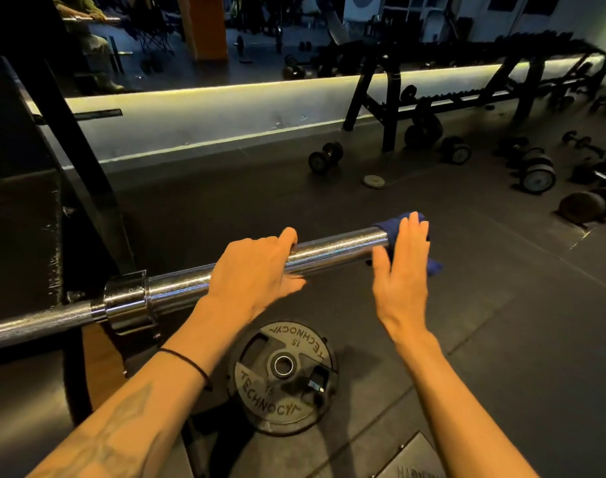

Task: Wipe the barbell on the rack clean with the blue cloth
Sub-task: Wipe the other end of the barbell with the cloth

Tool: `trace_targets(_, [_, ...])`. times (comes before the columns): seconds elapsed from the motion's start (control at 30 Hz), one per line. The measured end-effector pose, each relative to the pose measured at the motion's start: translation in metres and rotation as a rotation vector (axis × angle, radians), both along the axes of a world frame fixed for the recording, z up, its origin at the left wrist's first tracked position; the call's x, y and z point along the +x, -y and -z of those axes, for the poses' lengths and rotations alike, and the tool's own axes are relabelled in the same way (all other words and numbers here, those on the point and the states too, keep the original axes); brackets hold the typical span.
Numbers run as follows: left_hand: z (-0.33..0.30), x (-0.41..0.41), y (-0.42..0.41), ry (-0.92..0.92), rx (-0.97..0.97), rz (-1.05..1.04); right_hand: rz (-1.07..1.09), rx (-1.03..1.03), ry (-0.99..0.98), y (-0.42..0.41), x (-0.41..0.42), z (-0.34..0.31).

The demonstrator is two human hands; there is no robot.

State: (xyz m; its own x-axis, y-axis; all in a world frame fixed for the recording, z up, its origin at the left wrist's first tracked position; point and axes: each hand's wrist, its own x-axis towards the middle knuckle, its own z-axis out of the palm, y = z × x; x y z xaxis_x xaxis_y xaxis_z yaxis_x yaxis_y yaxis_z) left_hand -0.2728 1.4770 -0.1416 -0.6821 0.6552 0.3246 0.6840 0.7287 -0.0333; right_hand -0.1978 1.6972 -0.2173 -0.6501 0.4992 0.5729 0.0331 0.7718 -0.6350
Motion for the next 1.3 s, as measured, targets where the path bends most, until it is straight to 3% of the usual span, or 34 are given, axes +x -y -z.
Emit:
trace_targets(0.07, [-0.004,-0.008,-0.001,0.040,-0.032,-0.004,-0.060,0.040,-0.005,0.031,0.000,0.000])
trace_targets(0.2, [-0.006,-0.016,-0.003,0.128,-0.069,0.006,-0.334,0.331,0.012,0.052,0.017,0.009])
trace_targets(0.3, [-0.004,-0.013,-0.002,0.075,-0.071,0.003,-0.266,0.460,0.042,0.018,0.017,0.008])
trace_targets(0.47, [-0.003,-0.013,0.001,0.034,-0.089,0.026,-0.017,0.129,0.057,-0.026,0.008,0.004])
trace_targets(0.6, [0.000,-0.009,0.001,0.023,-0.031,0.059,0.025,-0.038,0.008,0.020,0.008,0.005])
trace_targets(0.73, [0.000,-0.003,-0.001,0.024,0.015,0.073,-0.205,0.171,0.056,0.067,0.025,0.015])
trace_targets(0.83, [-0.002,-0.001,-0.001,0.071,0.028,0.069,-0.183,0.323,0.082,0.039,0.023,0.013])
trace_targets(1.03, [-0.003,0.000,0.001,0.104,0.056,0.065,0.044,0.076,0.084,-0.009,0.002,-0.006])
trace_targets(1.17, [-0.002,-0.001,0.001,0.111,0.106,0.065,0.090,-0.101,0.023,0.031,0.007,0.004])
trace_targets(1.3, [-0.002,-0.009,0.001,0.127,0.120,0.068,-0.101,0.099,0.064,0.063,0.028,0.029])
